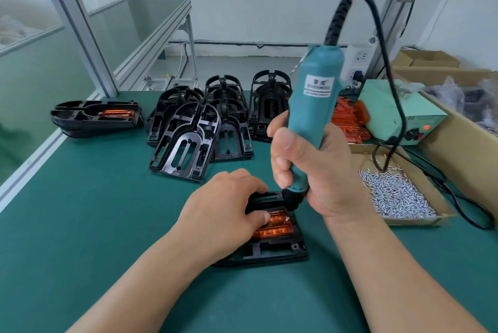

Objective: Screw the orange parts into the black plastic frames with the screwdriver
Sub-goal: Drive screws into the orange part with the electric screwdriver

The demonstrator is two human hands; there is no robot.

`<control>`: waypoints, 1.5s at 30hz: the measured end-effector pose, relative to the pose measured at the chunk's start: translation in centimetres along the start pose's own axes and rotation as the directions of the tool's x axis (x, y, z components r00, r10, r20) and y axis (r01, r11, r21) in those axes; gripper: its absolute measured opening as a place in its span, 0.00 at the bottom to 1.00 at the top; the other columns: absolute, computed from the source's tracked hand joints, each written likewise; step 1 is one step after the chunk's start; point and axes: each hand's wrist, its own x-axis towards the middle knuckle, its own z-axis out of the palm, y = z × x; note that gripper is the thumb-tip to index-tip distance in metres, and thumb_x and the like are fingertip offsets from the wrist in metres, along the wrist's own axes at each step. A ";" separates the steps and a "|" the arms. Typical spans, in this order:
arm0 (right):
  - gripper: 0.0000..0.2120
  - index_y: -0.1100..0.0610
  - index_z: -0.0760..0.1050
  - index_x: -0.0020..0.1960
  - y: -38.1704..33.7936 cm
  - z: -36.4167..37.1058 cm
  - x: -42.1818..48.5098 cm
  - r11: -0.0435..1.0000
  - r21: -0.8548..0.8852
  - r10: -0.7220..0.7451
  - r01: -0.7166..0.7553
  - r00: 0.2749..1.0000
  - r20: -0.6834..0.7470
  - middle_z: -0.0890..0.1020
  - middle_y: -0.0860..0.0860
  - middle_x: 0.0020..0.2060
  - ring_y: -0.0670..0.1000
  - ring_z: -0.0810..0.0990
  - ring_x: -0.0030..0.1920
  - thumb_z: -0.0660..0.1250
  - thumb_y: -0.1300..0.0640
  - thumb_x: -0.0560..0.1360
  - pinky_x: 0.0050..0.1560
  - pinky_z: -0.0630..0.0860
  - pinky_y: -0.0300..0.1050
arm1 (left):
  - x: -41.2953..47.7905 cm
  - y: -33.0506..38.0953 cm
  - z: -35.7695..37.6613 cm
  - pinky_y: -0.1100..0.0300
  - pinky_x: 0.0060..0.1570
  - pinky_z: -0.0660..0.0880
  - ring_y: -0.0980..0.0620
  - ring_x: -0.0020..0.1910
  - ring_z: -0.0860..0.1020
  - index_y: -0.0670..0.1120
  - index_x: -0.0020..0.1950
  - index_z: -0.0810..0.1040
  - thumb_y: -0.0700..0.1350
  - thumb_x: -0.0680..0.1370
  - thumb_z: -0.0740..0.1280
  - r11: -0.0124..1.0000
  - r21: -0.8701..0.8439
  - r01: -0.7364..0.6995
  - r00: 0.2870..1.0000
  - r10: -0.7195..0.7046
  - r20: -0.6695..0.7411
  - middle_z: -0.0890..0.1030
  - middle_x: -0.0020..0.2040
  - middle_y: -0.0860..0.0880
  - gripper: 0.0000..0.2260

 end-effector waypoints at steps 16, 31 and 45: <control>0.11 0.57 0.77 0.47 0.2 0.4 0.0 0.993 -0.116 0.011 -0.011 1.000 -0.003 0.73 0.59 0.27 0.59 0.69 0.24 0.75 0.50 0.79 0.31 0.72 0.47 | 0.1 0.6 -0.1 0.53 0.52 0.77 0.58 0.58 0.75 0.64 0.58 0.72 0.57 0.76 0.72 0.996 -0.058 0.067 0.998 -0.066 0.015 0.77 0.55 0.62 0.14; 0.08 0.56 0.78 0.46 1.1 0.3 0.2 0.989 -0.136 0.069 -0.061 0.996 0.050 0.74 0.55 0.26 0.57 0.70 0.24 0.75 0.55 0.79 0.34 0.74 0.45 | 0.2 0.8 -0.2 0.57 0.45 0.74 0.59 0.51 0.74 0.68 0.47 0.65 0.56 0.75 0.73 0.993 -0.101 0.068 0.998 -0.066 0.015 0.75 0.50 0.63 0.17; 0.15 0.57 0.79 0.55 -1.1 -0.6 0.2 0.989 0.065 -0.127 0.130 0.991 -0.051 0.75 0.52 0.31 0.52 0.73 0.25 0.77 0.48 0.77 0.31 0.72 0.44 | 0.2 0.6 -0.6 0.52 0.55 0.78 0.61 0.54 0.75 0.60 0.56 0.76 0.54 0.76 0.75 0.991 -0.112 0.068 0.998 -0.066 0.020 0.77 0.52 0.62 0.12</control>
